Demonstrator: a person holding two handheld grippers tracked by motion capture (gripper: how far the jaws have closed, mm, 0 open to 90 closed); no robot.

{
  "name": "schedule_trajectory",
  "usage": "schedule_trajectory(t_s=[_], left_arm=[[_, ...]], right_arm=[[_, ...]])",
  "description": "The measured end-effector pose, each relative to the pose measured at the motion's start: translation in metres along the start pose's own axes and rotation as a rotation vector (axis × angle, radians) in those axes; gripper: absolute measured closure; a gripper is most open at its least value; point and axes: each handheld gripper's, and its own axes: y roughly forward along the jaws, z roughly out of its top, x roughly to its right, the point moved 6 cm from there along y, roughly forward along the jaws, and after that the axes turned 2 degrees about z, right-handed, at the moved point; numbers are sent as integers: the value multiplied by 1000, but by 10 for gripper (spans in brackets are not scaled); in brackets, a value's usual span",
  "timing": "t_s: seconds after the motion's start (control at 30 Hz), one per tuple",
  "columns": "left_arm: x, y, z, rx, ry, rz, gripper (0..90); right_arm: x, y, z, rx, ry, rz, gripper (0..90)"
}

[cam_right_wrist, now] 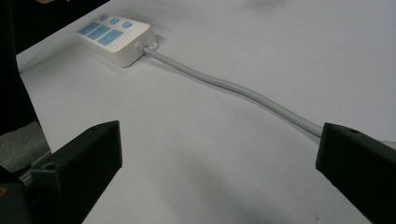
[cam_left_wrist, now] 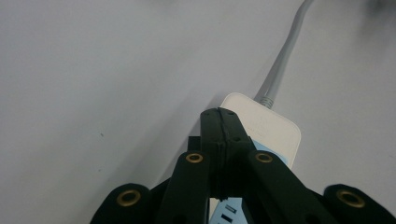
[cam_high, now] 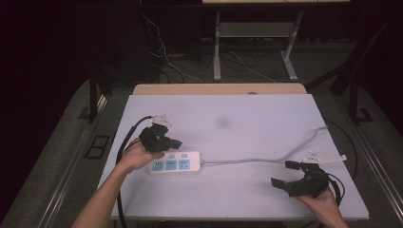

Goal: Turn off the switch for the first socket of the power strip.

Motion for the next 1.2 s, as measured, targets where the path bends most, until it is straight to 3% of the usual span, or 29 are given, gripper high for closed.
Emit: schedule_trajectory(t_s=[0.37,0.77,1.2], left_arm=[[-4,-28,-8,52,-46,48,891],[-11,-54,-31,130,-133,100,871],[-5,-63,-53,252,-204,97,761]], right_arm=[[-1,1,0,-2,-1,3,2],[-2,2,0,-3,1,6,2],[-1,3,0,-5,4,6,2]])
